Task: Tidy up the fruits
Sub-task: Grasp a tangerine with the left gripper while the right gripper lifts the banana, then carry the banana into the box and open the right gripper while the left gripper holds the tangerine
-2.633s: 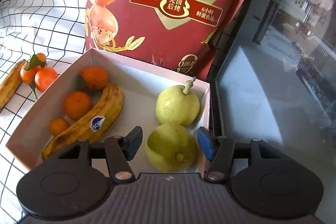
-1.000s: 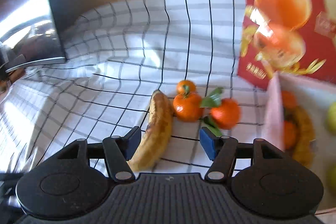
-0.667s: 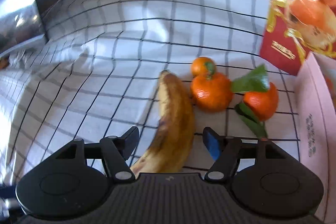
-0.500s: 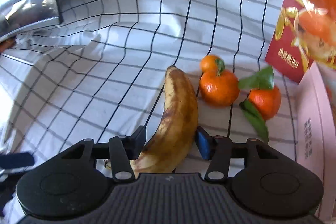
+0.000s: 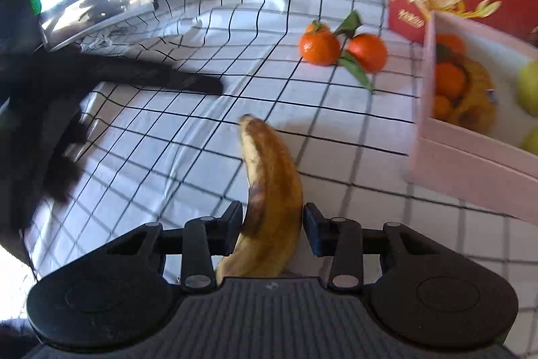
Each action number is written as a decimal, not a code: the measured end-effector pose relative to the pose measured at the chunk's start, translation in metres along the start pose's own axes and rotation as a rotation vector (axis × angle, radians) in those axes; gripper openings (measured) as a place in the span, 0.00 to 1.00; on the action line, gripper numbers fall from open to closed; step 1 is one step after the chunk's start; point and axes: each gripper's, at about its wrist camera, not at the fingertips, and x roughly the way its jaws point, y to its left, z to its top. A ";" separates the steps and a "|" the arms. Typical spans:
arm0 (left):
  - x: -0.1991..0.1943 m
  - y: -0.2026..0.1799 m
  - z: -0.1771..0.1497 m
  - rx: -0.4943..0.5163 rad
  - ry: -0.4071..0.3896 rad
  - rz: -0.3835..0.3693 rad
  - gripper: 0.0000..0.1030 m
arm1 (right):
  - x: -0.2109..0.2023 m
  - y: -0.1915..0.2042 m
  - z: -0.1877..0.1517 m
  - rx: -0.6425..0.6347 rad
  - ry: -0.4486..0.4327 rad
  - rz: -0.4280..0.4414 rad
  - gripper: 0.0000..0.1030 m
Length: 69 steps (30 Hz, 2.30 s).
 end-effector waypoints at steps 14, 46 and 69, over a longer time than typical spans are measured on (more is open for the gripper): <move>0.105 0.025 0.104 -0.180 0.091 0.068 0.45 | -0.033 -0.012 -0.035 0.033 -0.064 -0.108 0.61; 0.029 0.041 0.026 -0.152 0.118 0.129 0.38 | -0.025 -0.027 -0.051 0.195 -0.072 -0.025 1.00; -0.052 0.001 -0.088 -0.162 0.158 0.136 0.39 | 0.030 0.011 0.003 -0.141 -0.045 -0.069 0.61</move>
